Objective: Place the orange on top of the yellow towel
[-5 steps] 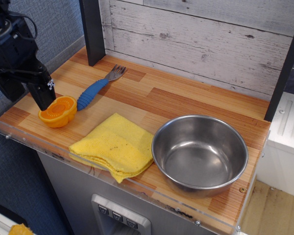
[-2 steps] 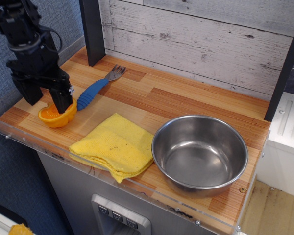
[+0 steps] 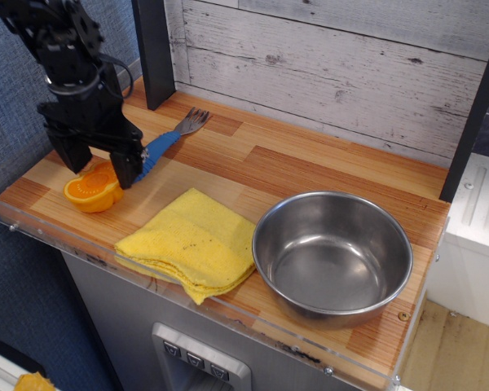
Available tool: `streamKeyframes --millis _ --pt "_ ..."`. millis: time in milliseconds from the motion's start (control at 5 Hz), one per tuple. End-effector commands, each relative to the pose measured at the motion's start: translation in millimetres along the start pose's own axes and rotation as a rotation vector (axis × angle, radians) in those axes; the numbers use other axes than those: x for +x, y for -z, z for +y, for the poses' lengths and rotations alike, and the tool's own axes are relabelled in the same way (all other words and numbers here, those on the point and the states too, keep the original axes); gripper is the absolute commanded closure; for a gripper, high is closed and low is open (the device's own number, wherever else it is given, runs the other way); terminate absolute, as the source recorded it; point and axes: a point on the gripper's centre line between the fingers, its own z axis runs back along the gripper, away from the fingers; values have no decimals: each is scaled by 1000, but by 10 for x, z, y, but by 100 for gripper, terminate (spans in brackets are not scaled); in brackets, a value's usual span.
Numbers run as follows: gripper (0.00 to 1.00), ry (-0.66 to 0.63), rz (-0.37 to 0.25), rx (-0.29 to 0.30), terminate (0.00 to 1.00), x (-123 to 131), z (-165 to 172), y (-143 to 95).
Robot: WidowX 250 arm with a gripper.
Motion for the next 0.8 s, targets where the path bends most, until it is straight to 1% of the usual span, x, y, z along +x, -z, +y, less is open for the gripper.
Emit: streamKeyframes --millis 0,200,400,600 --pt "0 -11 17 43 0 68 34 84" --pt "0 -20 27 37 0 54 62 111" --pt "100 -26 16 28 0 27 72 76" --pt "100 -32 6 29 0 -11 86 -15"
